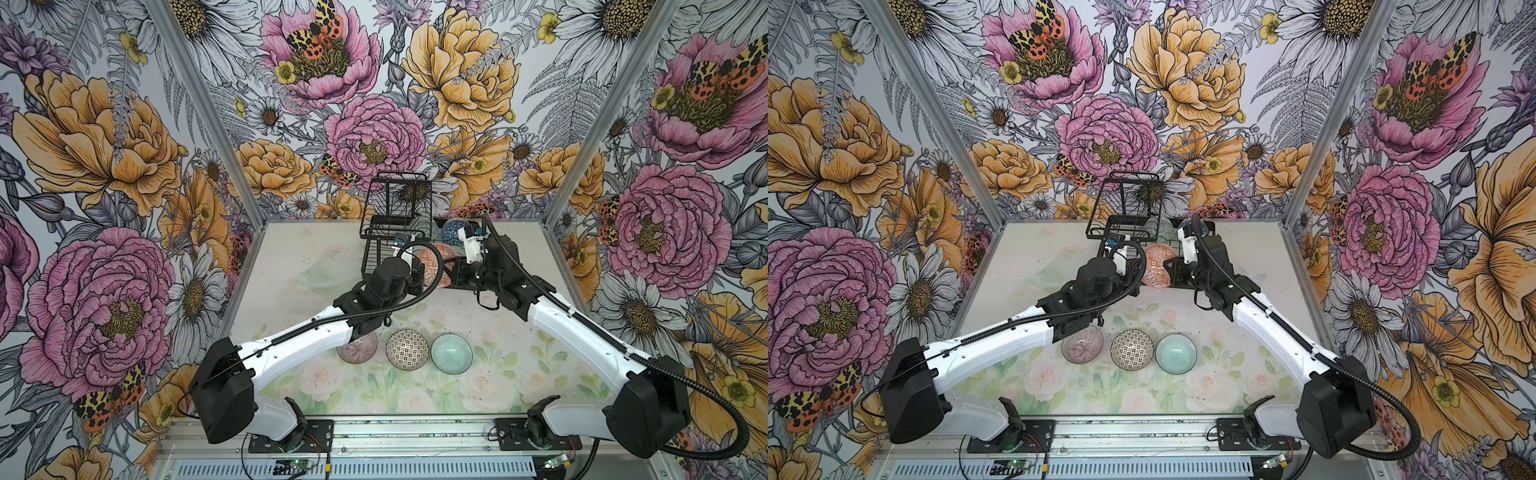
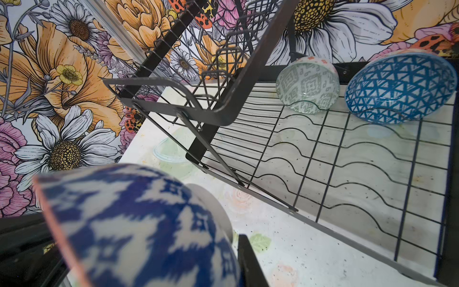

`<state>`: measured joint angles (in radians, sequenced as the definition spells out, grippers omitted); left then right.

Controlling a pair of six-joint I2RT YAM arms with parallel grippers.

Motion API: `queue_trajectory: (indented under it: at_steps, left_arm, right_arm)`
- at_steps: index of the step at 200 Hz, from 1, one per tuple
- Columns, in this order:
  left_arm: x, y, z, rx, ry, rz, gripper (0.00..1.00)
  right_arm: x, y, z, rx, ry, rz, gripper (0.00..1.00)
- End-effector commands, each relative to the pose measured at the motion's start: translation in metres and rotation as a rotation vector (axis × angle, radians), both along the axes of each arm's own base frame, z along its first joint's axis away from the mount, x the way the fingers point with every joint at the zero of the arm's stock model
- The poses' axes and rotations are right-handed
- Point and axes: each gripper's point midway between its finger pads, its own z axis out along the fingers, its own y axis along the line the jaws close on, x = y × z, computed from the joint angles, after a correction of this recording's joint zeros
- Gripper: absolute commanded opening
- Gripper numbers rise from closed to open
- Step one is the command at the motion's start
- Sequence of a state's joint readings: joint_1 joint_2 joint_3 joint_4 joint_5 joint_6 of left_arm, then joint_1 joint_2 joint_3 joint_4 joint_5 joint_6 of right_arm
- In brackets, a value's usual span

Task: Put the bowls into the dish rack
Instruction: 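Close the right gripper on the orange-and-blue bowl while the left gripper opens, then carry the orange-and-blue bowl over the dish rack with the right gripper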

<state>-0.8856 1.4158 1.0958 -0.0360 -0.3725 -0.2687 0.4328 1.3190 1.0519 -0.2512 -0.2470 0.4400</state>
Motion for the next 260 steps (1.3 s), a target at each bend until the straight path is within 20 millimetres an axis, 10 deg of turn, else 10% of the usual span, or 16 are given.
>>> queue_trajectory:
  at_steps: [1,13,63,260]
  left_arm:
    - [-0.003,0.000,0.020,-0.014,-0.020,-0.040,0.00]
    - [-0.006,0.000,0.017,0.020,-0.005,-0.065,0.02]
    - [-0.020,0.013,0.001,0.212,0.101,-0.154,0.98]
    - [0.005,0.054,-0.020,0.284,0.190,-0.136,0.99]
  right_arm:
    - [0.009,-0.007,0.027,0.001,-0.089,-0.033,0.00]
    - [0.009,-0.009,0.028,-0.011,-0.101,-0.036,0.00]
    - [0.017,-0.020,0.026,-0.092,-0.149,-0.053,0.00]
    - [0.140,-0.058,0.007,-0.951,-0.850,-0.109,0.00]
